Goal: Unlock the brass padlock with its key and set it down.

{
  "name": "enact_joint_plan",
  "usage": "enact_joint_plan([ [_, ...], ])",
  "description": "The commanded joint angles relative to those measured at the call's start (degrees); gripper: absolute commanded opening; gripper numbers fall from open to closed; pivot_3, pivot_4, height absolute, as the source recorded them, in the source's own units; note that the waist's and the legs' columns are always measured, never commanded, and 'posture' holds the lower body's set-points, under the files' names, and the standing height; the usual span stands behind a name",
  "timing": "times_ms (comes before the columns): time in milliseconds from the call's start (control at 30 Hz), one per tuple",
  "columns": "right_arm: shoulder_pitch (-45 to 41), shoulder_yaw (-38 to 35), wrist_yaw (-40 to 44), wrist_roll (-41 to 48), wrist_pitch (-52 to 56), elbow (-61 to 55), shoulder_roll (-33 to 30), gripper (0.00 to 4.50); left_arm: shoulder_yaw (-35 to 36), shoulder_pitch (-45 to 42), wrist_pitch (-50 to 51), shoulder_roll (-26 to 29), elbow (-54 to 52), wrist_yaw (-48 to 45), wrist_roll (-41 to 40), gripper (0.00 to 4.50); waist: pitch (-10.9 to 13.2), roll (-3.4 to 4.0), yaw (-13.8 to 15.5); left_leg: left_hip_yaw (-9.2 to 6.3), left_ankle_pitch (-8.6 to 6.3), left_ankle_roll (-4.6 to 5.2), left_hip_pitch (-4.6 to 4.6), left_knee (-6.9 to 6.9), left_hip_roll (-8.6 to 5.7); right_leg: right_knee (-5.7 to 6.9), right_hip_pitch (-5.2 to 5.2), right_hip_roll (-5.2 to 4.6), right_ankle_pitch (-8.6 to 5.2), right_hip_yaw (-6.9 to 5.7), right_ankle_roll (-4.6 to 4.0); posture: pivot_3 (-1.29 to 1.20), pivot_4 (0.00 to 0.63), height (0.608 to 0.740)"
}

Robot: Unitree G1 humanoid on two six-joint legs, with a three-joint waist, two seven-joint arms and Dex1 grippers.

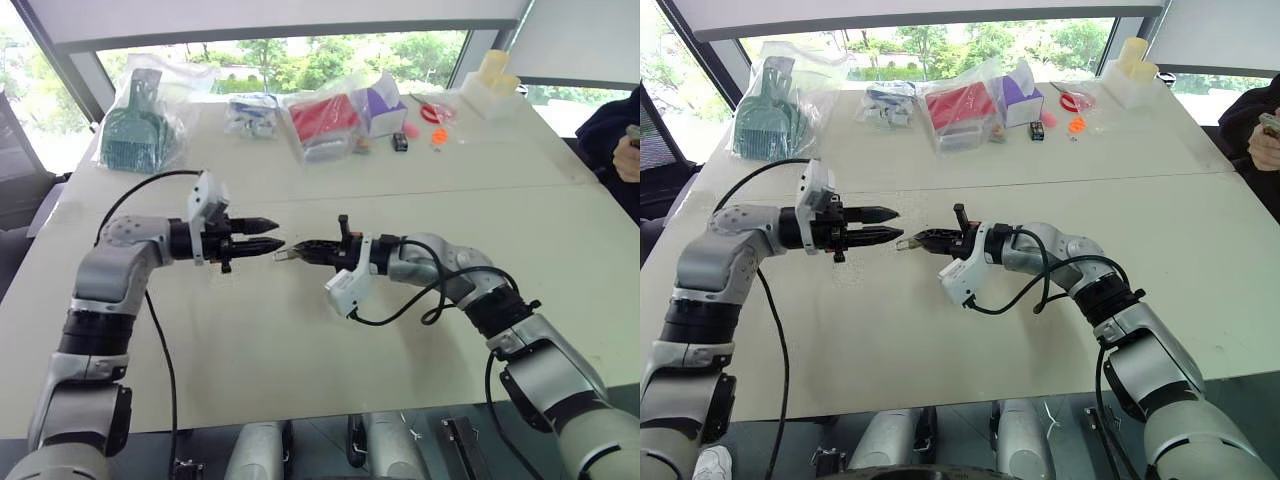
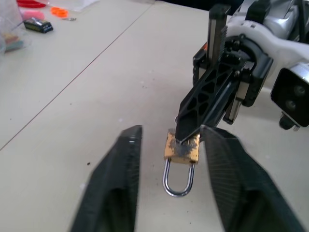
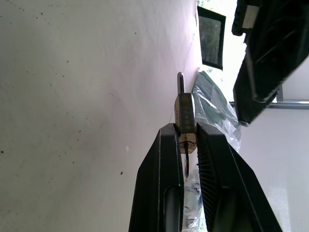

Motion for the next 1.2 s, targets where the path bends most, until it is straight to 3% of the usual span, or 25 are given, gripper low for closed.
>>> enact_joint_plan([
  [33,-0.8,-0.9,-0.8,1.3,0.0,-1.6,0.2,0.00,-1.4,1.6,-2.0,-1.0,-3.7,1.5,0.4,0.37,0.0,0.00,0.0,0.00,0.00,0.00,0.00,0.00,0.00,0.00,0.00,0.00,0.00,0.00,0.00,0.00,0.150,0.740],
  [67,-0.8,-0.9,-0.8,1.3,0.0,-1.7,0.3,0.00,-1.8,2.0,-2.3,-1.2,-3.8,1.9,0.6,0.03,0.0,0.00,0.0,0.00,0.00,0.00,0.00,0.00,0.00,0.00,0.00,0.00,0.00,0.00,0.00,0.00,0.150,0.740],
  [900,-1.1,-1.0,-0.5,1.9,0.7,-2.1,0.4,0.00,-3.0,5.5,-4.6,2.0,-2.4,2.7,2.3,0.03,0.0,0.00,0.0,0.01,0.00,0.00,0.01,0.00,0.00,0.00,0.00,0.00,0.00,0.00,-0.01,0.00,0.150,0.740],
  [1200,-1.4,-1.0,-0.3,2.2,1.0,-2.3,0.8,0.00,-2.2,2.9,-7.0,-0.7,2.9,6.6,3.7,0.03,0.0,0.00,0.0,0.01,0.00,0.00,0.01,0.00,0.00,0.01,0.00,0.00,0.00,0.00,-0.01,0.00,0.150,0.740],
])
